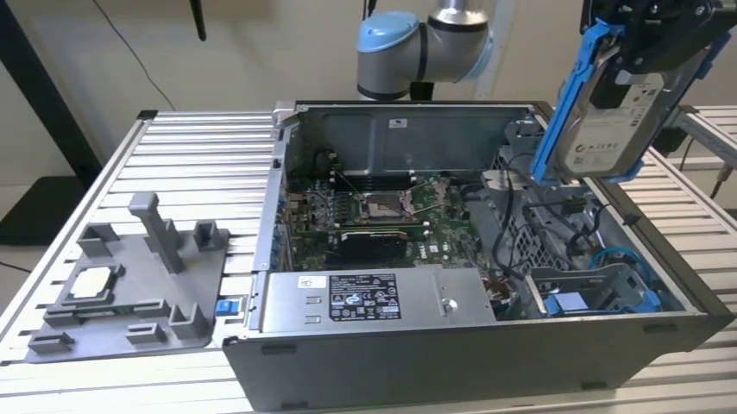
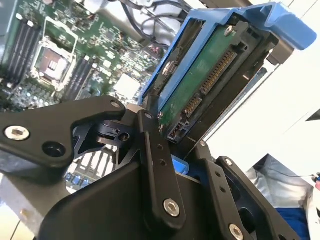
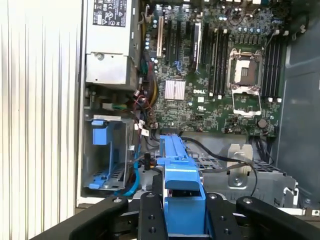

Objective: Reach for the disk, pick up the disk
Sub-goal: 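Pick up the disk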

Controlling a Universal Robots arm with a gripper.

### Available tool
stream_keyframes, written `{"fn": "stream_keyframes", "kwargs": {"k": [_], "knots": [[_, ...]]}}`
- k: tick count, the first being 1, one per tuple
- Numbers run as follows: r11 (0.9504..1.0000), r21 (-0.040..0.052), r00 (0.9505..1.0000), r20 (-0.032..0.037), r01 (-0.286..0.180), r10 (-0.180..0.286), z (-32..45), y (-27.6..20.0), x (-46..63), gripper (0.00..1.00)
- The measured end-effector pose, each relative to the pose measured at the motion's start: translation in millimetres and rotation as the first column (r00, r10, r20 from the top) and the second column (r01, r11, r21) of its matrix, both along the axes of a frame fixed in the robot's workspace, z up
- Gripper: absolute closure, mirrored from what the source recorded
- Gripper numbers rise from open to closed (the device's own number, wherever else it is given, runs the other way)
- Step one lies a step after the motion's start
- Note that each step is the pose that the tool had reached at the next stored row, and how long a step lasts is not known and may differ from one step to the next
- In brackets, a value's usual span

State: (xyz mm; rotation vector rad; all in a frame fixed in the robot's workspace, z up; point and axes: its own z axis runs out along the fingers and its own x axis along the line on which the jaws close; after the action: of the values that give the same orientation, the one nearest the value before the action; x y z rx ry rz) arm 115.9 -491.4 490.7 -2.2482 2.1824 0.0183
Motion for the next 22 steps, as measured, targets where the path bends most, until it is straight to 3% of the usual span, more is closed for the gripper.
{"fn": "stream_keyframes", "kwargs": {"k": [22], "knots": [[1.0,-0.0002,1.0,0.0,0.007,-0.007,-2.9,-70.8,-5.8,1.0]]}}
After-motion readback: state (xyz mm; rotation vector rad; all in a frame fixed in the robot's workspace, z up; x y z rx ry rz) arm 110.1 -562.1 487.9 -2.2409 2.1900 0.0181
